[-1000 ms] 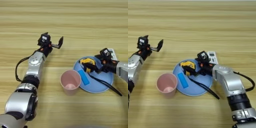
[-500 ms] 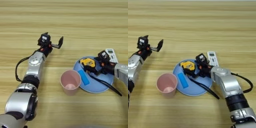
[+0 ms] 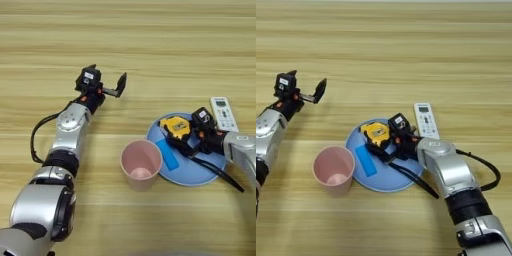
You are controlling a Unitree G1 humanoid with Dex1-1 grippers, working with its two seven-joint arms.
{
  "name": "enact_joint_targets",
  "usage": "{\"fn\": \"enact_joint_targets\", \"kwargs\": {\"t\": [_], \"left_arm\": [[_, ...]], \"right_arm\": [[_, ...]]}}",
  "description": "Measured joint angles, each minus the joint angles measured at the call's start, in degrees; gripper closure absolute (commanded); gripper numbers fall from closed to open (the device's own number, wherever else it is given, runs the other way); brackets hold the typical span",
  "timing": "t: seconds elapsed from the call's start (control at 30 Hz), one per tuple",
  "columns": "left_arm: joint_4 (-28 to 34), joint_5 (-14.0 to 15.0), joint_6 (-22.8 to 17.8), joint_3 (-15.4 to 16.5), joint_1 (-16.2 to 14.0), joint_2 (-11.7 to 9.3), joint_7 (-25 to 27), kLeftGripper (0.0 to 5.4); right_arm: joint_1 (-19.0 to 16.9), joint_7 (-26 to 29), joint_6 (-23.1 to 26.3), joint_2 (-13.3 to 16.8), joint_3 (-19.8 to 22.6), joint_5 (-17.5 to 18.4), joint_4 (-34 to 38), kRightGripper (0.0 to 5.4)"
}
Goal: Move the objects on the table
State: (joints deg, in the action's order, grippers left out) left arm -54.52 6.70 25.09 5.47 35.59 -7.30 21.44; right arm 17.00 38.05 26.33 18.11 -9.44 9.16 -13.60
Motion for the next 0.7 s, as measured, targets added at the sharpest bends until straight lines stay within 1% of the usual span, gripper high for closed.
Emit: {"fn": "enact_joint_targets", "kwargs": {"t": [0.17,0.23,0.3,0.4,0.6,0.7], "left_arm": [[0.0,0.0,0.0,0.0,0.0,0.0,0.0,0.0],[0.0,0.0,0.0,0.0,0.0,0.0,0.0,0.0],[0.0,0.0,0.0,0.0,0.0,0.0,0.0,0.0],[0.0,0.0,0.0,0.0,0.0,0.0,0.0,0.0],[0.0,0.0,0.0,0.0,0.0,0.0,0.0,0.0],[0.0,0.0,0.0,0.0,0.0,0.0,0.0,0.0]], "right_arm": [[0.3,-0.4,-3.0,-0.4,-0.1,-1.4,-1.9,0.98],[0.6,-1.4,-4.5,-0.6,-0.1,-2.4,-2.7,1.09],[0.7,-1.6,-5.8,-0.7,-0.2,-3.2,-3.3,1.1],[0.7,-1.6,-6.9,-0.8,-0.2,-3.4,-3.8,1.1],[0.5,-1.4,-7.1,-0.8,-0.2,-3.7,-3.4,1.1],[0.2,-1.4,-7.1,-0.8,-0.3,-4.1,-1.8,1.1]]}}
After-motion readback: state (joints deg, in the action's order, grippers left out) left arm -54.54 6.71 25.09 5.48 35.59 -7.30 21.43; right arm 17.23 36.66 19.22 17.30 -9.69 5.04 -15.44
